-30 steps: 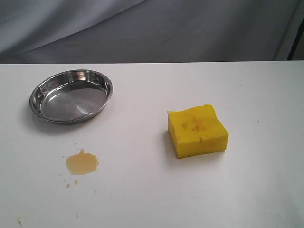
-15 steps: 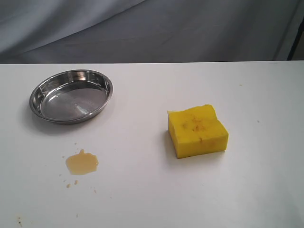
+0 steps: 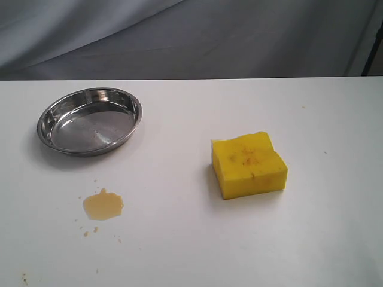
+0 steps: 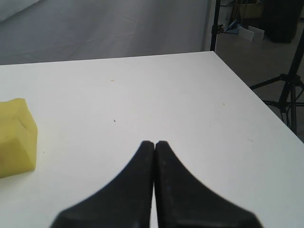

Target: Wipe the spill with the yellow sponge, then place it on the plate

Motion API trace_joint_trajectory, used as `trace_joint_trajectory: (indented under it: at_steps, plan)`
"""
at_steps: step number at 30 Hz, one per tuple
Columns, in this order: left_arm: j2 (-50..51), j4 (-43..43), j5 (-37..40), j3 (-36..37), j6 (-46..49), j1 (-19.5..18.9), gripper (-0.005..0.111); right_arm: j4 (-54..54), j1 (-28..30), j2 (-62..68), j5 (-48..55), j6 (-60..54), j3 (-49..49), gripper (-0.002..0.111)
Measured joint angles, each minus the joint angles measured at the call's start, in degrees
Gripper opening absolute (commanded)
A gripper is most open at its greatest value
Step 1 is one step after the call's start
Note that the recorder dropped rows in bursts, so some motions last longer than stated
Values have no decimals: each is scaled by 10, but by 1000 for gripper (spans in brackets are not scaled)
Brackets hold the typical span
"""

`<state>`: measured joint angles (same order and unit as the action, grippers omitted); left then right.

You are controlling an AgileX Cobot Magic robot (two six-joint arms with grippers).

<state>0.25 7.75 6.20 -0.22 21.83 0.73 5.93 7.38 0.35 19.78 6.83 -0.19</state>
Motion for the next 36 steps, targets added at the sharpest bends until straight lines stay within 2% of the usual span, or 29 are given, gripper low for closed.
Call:
trace_joint_trajectory:
  at_steps: [10, 21, 26, 28, 31, 36]
  plan:
    - [0, 0, 0, 0, 0, 0, 0, 17, 0, 0, -20, -3, 0, 0]
    - [0, 0, 0, 0, 0, 0, 0, -201, 0, 0, -287, 6, 0, 0]
    - [0, 0, 0, 0, 0, 0, 0, -226, 0, 0, -330, 65, 0, 0]
    - [0, 0, 0, 0, 0, 0, 0, -197, 0, 0, -311, 109, -8, 0]
    - [0, 0, 0, 0, 0, 0, 0, -95, -12, 1, -285, 199, -40, 0]
    - [0, 0, 0, 0, 0, 0, 0, 186, -85, 100, -316, 377, -108, 0]
